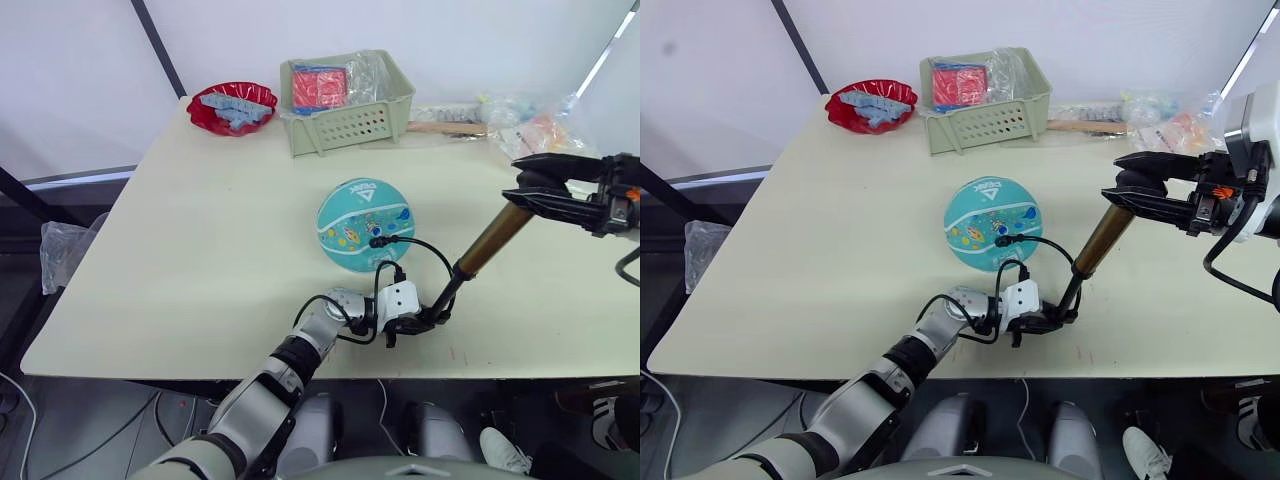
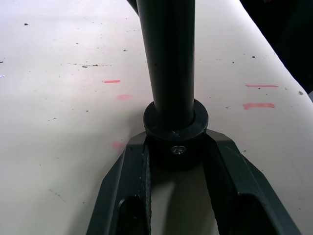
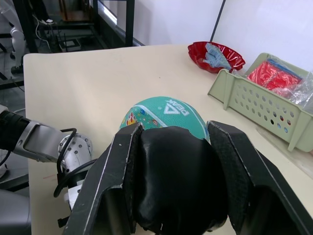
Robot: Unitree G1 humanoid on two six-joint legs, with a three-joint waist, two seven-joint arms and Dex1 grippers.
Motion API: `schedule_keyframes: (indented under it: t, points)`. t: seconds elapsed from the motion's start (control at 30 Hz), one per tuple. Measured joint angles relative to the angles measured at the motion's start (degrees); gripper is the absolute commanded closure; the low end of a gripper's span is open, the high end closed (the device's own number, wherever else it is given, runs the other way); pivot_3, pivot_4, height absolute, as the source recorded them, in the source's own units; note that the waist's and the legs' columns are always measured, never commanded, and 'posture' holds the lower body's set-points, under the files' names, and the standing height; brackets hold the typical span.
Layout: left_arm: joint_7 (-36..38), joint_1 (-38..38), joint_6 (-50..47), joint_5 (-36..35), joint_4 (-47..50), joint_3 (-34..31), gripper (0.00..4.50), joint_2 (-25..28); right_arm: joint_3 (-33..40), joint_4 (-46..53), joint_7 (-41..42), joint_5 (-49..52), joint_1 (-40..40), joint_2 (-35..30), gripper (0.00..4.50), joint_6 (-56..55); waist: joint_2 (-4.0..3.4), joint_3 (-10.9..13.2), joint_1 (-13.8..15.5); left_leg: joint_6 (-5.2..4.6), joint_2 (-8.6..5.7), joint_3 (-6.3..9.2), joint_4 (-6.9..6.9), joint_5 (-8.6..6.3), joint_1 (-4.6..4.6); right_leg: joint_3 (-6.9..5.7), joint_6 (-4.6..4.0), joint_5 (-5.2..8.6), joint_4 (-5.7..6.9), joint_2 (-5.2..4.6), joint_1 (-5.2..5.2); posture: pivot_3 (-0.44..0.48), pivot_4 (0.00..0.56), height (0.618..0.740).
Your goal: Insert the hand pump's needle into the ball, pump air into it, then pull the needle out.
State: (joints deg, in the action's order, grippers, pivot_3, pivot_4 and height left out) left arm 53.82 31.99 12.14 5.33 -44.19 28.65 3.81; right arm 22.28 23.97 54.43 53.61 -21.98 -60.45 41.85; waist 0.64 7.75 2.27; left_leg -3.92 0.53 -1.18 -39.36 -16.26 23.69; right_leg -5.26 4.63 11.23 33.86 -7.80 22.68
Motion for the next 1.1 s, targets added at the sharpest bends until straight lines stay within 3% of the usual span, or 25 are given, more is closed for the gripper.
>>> schedule_keyframes:
  t: [0.27, 0.63, 1.1]
  points:
    - [-0.1, 0.0, 0.0, 0.2, -0.2, 0.1, 3.42, 0.3, -0.4, 3.2, -1.3, -2.7, 6.2, 4.9, 2.9, -3.7, 0.14, -0.3, -0.1, 0.0, 0.06, 0.01, 0.0, 0.0, -0.08, 0.01, 0.01, 0.0, 0.05, 0.08, -0.04, 0.0, 0.15, 0.738]
    - [-0.5, -0.1, 0.0, 0.4, -0.9, 0.2, 3.42, 0.4, -9.7, 3.3, -1.1, -14.6, 15.9, 12.0, 2.9, -14.9, 0.56, -0.9, -0.1, 0.01, 0.09, 0.0, 0.0, 0.0, -0.17, 0.04, 0.0, 0.01, 0.07, 0.14, -0.08, 0.0, 0.15, 0.738]
    - [-0.7, -0.1, 0.0, 0.8, -1.4, 0.1, 3.42, 0.3, -19.2, 0.7, -1.7, -28.6, 21.2, 18.2, 2.9, -27.6, 0.52, -1.1, -0.1, 0.01, 0.12, -0.04, 0.02, 0.0, -0.43, 0.09, 0.01, 0.04, 0.09, 0.2, -0.32, 0.0, 0.15, 0.738]
